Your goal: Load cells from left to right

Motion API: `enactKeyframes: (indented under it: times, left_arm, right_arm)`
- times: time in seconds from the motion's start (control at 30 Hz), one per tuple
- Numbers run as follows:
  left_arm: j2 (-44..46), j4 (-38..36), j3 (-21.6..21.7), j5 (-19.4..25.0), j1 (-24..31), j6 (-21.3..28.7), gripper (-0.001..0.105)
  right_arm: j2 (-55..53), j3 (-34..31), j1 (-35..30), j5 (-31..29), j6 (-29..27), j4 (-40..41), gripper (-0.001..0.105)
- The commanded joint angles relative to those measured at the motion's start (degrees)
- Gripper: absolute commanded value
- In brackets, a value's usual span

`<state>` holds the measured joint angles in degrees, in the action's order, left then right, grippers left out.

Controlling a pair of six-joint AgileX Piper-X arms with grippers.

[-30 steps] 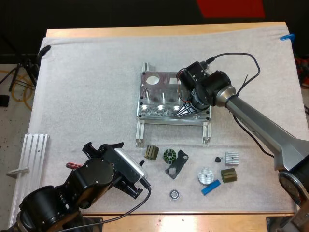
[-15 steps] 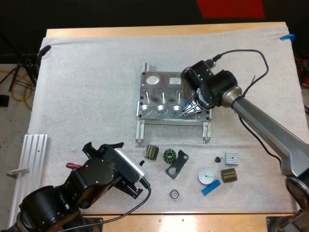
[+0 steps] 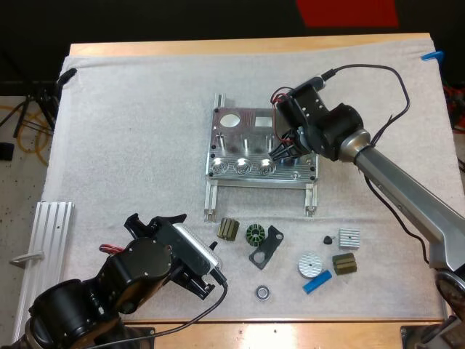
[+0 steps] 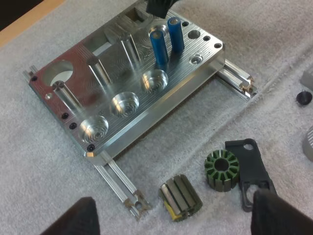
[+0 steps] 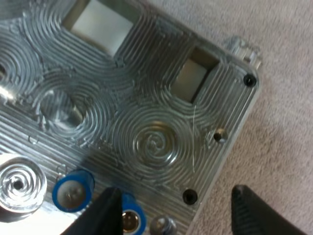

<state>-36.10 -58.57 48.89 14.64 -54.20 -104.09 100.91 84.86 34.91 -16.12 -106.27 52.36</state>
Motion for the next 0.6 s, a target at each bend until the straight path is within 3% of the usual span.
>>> enactKeyframes:
  times: [0.0, 0.27, 0.47, 0.57]
  left_arm:
    - [0.31, 0.69, 0.02, 1.22, -0.29, 0.34, 0.064]
    - [0.31, 0.69, 0.02, 1.22, -0.29, 4.16, 0.064]
    - [0.31, 2.95, 0.02, 0.99, -0.29, 5.17, 0.064]
    - [0.31, 4.75, 0.02, -1.3, -0.29, 5.17, 0.064]
  right_arm:
    - [-0.8, 0.3, -0.13, -0.39, 1.27, -0.2, 0.049]
    - [-9.02, 0.3, 0.02, 0.05, 6.26, 0.88, 0.049]
    - [-17.81, 0.3, 0.01, 1.94, 7.5, 6.81, 0.049]
    - [-22.24, 0.3, 0.01, 2.73, 7.5, 10.65, 0.049]
